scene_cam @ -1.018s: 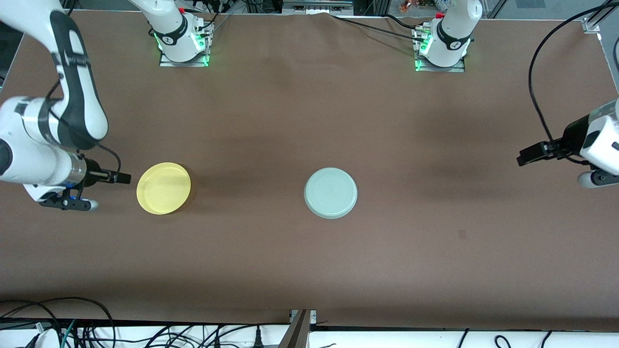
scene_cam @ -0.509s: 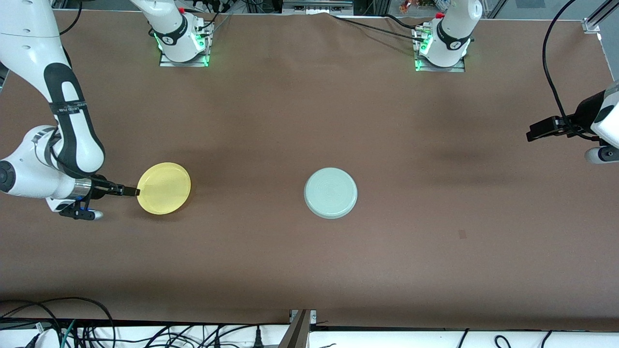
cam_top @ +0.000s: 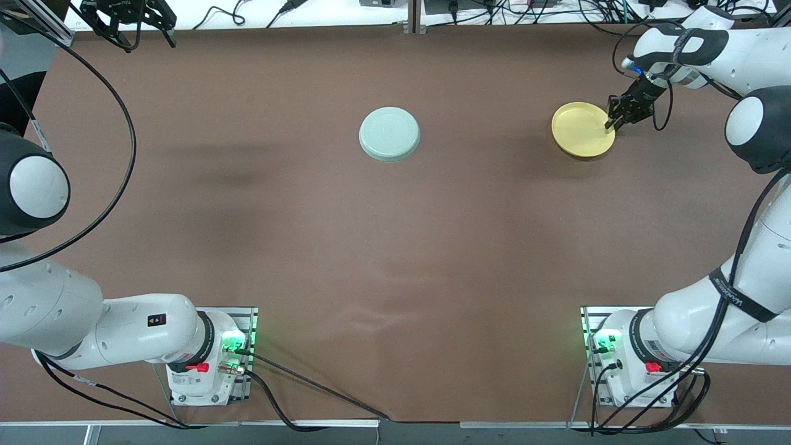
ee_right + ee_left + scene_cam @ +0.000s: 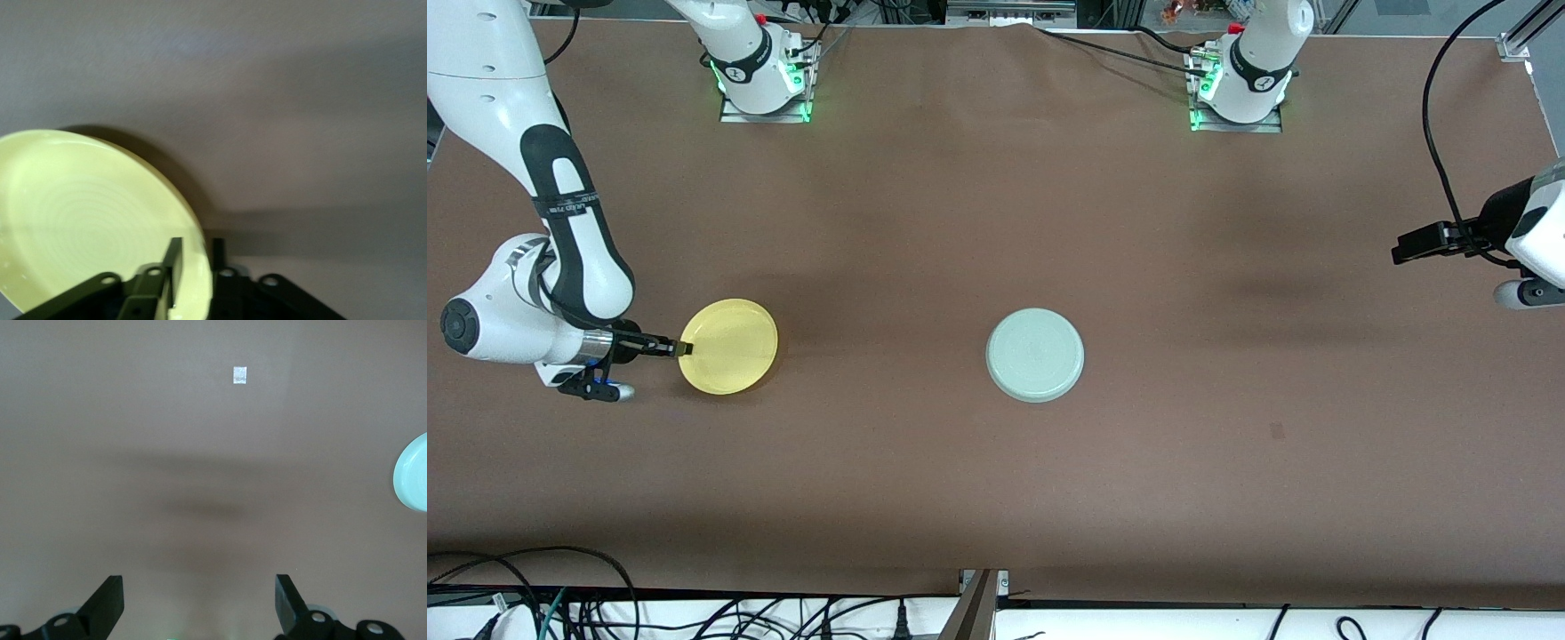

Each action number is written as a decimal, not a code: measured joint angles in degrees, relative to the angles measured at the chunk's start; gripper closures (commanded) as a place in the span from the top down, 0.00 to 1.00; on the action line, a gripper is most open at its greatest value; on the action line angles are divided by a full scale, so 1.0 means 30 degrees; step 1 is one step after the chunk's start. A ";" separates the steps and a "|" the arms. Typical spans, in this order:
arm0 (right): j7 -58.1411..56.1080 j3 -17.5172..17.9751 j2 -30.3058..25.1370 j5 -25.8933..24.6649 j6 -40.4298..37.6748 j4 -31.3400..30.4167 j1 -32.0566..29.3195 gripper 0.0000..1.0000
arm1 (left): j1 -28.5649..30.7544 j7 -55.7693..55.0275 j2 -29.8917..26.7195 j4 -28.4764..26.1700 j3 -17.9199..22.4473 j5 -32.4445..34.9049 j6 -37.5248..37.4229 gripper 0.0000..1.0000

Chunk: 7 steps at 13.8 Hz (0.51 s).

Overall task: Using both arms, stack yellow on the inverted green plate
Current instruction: 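Grasp the yellow plate rim with the right gripper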

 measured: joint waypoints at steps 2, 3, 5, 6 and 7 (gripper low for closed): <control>-0.0005 0.0059 -0.0029 0.0033 -0.0283 -0.0007 0.0159 0.00 | 0.0001 0.0029 0.0002 0.0050 -0.0007 0.0000 0.0042 1.00; -0.0010 0.0058 -0.0028 0.0033 -0.0283 -0.0004 0.0170 0.00 | 0.0023 0.0052 0.0016 0.0050 0.0004 0.0000 0.0046 1.00; -0.0135 0.0091 -0.0030 0.0039 -0.0492 0.0167 0.0194 0.00 | 0.0033 0.0077 0.0064 0.0068 0.0008 0.0000 0.0067 1.00; -0.0161 0.0235 -0.0054 0.0095 -0.1189 0.0566 0.0243 0.00 | 0.0017 0.0082 0.0083 0.0114 -0.0003 0.0000 0.0092 1.00; -0.0094 0.0540 -0.0106 0.0258 -0.2369 0.1226 0.0309 0.00 | -0.0011 0.0082 0.0094 0.0198 -0.0015 0.0000 0.0112 1.00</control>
